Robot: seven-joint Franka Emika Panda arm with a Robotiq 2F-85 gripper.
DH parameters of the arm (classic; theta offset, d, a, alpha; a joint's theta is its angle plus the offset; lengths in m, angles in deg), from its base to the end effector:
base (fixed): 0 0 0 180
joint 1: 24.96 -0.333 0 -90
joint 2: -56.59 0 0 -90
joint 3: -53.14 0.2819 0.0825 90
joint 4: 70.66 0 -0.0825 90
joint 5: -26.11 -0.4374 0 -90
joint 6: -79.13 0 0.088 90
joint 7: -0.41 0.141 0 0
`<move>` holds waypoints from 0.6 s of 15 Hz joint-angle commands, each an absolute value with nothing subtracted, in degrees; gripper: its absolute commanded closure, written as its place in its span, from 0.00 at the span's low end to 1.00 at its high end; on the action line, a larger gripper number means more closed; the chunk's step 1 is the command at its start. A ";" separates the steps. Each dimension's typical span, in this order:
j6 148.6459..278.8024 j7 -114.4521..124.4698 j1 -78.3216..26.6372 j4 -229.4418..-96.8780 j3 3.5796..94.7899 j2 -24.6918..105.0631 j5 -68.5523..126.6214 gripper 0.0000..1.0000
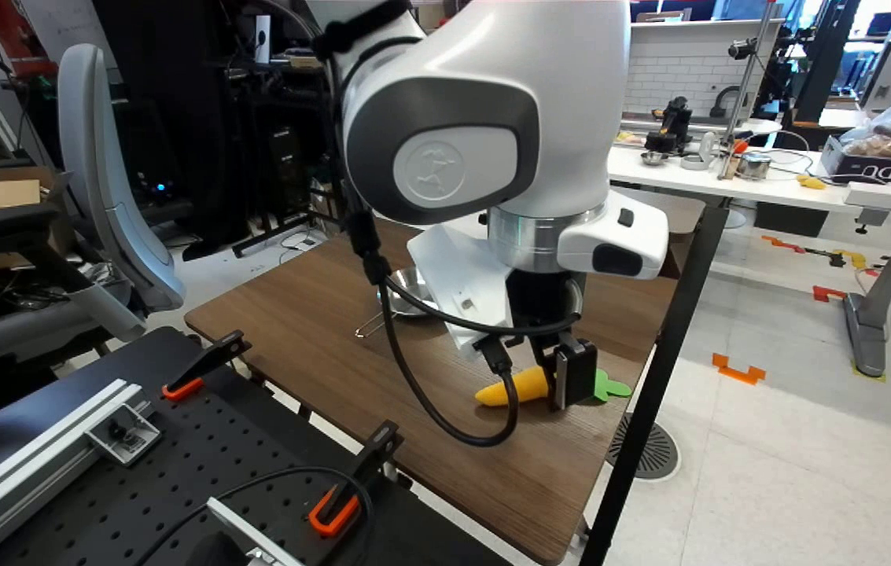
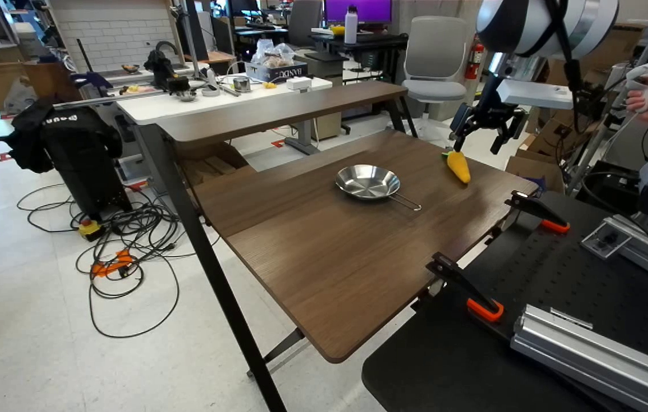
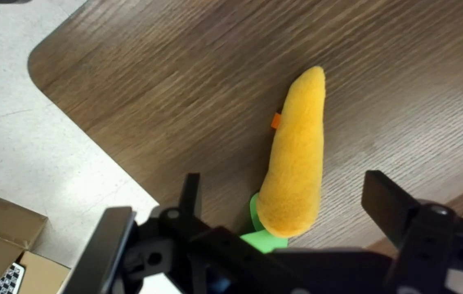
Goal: Pick up the orange plush toy from the table and put it in the pan.
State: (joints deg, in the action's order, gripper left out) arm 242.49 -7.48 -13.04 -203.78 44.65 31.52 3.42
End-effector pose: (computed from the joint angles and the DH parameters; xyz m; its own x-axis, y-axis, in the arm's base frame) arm 0.4891 -0.2114 0.0480 0.8325 -0.5448 0.1005 -0.5398 -0.8385 -0.0737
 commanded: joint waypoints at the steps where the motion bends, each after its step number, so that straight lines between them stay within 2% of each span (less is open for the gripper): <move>1: 244.19 -5.70 -10.38 -199.19 48.46 26.23 5.22 0.00; 5: 244.32 -4.95 -10.21 -196.88 49.68 23.14 6.45 0.00; 6: 244.81 -5.06 -10.25 -196.66 49.86 22.64 6.70 0.25; 7: 244.94 -5.08 -10.32 -196.41 49.93 22.30 6.93 0.26; 9: 245.52 -5.01 -10.45 -196.26 50.05 22.01 7.42 0.42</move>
